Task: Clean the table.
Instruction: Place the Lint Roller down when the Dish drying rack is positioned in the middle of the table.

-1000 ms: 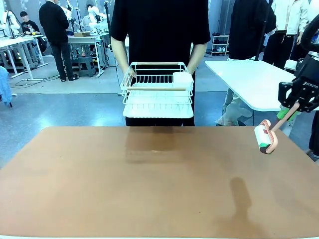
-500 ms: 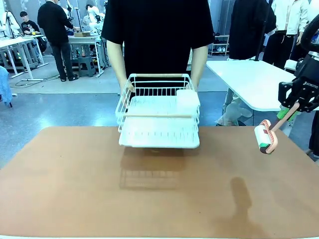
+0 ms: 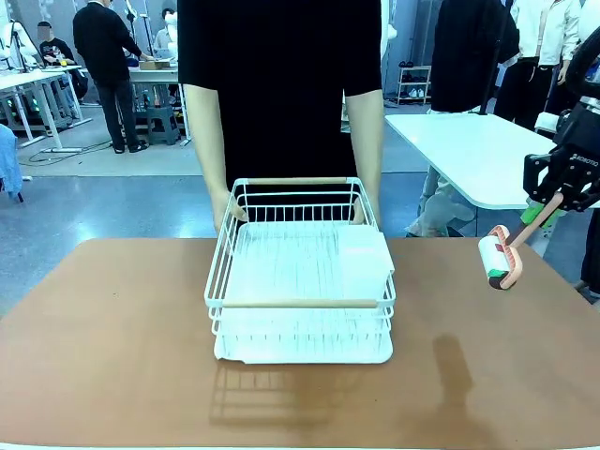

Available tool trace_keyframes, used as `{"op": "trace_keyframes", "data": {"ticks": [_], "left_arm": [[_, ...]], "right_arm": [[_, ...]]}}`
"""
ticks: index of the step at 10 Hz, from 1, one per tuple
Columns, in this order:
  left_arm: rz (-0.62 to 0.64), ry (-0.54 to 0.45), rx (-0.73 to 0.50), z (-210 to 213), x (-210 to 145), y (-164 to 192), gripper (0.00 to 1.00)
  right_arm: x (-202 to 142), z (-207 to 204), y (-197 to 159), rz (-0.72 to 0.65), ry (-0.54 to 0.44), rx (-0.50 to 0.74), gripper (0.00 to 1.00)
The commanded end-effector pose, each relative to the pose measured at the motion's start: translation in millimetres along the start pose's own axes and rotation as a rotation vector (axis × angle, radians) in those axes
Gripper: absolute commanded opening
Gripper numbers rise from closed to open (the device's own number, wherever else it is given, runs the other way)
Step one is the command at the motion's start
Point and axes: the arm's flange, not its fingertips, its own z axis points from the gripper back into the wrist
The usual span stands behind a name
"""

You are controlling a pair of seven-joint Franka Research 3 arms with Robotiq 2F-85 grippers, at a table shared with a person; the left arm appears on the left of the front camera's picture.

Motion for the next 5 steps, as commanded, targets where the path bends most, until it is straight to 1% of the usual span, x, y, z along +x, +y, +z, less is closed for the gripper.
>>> {"op": "trace_keyframes", "data": {"ticks": [1,5], "left_arm": [[-0.017,-0.015,-0.015,1.3,-1.9,-1.8,1.00],[-0.017,-0.015,-0.015,1.3,-1.9,-1.8,1.00]], "right_arm": [[-2.0,3.3,1.0,-0.004,-0.007,0.009,0.21],[-2.0,3.3,1.0,-0.004,-0.007,0.009,0.21]]}}
